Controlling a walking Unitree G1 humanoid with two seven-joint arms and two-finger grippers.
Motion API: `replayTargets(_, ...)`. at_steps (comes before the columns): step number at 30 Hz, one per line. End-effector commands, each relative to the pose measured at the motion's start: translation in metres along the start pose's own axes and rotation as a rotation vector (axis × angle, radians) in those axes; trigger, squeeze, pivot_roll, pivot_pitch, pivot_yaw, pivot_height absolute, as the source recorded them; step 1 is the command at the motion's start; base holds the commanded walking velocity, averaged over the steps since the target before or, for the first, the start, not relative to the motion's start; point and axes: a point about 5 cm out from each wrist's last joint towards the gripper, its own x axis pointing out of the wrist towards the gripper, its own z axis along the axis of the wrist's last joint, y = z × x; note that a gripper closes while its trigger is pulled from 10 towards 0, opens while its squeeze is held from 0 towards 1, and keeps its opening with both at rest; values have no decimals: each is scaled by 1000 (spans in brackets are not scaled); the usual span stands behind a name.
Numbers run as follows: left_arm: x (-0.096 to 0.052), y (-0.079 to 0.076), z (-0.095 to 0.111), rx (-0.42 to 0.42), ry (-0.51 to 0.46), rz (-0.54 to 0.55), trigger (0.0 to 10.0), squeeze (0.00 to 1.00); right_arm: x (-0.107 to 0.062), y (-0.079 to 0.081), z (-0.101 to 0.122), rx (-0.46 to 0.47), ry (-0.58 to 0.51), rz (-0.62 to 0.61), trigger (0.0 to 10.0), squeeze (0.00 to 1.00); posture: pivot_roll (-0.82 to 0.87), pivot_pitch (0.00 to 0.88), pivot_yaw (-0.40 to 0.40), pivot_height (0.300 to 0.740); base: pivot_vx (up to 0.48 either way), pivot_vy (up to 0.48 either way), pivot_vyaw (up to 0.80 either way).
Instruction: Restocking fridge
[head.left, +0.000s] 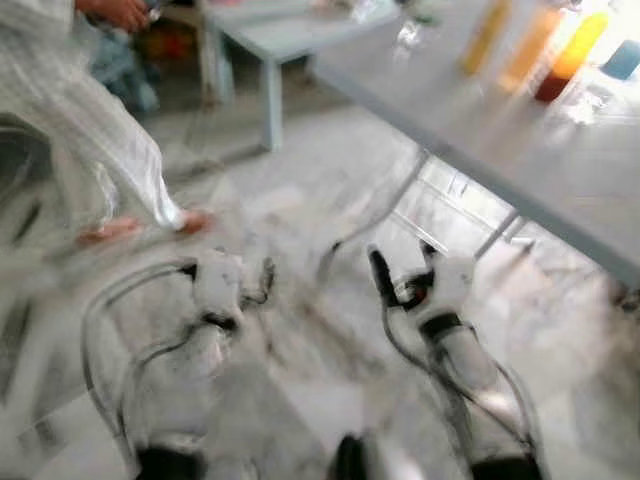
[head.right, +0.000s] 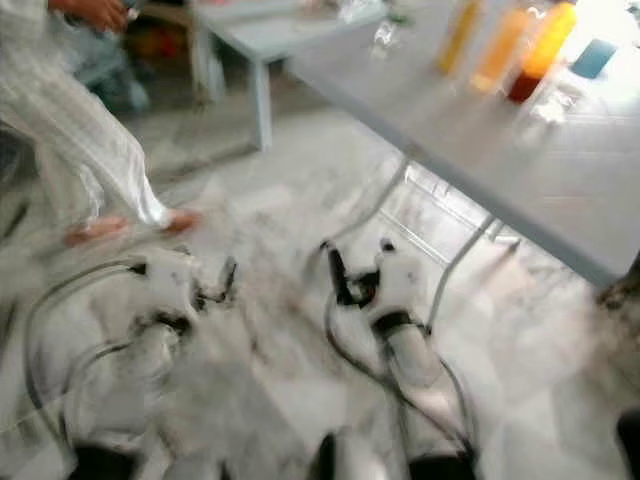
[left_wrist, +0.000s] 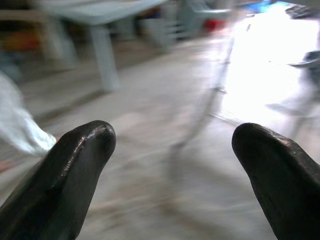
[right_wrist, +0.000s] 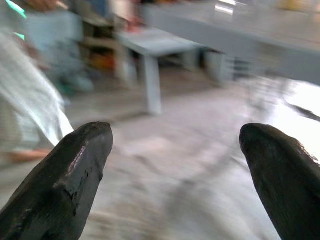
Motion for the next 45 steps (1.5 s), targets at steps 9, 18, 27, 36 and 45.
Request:
replayTargets(9,-3,1,12,24,-69,-2,10000,0,0,6,19,11,-91,-33,10000,0,91,150,-33,740,461,0,-800)
replayTargets(18,4,1,53,17,-253,3,10000,0,-6,-11,54,-44,-202,-117,10000,0,87,132,-36,740,433,0,-800)
replayTargets(27,8,12,54,-49,-240,109,10000,0,-9,-24,60,-84,-198,-152,10000,0,69,124,-35,740,348,268,-256)
replayTargets(36,9,14,52,-39,-242,108,10000,0,-7,-19,59,-74,-179,-139,10000,0,69,123,-39,740,27,449,0)
replayTargets(45,11,8,56,-12,-262,79,10000,0,-3,-20,58,-40,-175,-155,10000,0,66,124,-41,740,38,436,0)
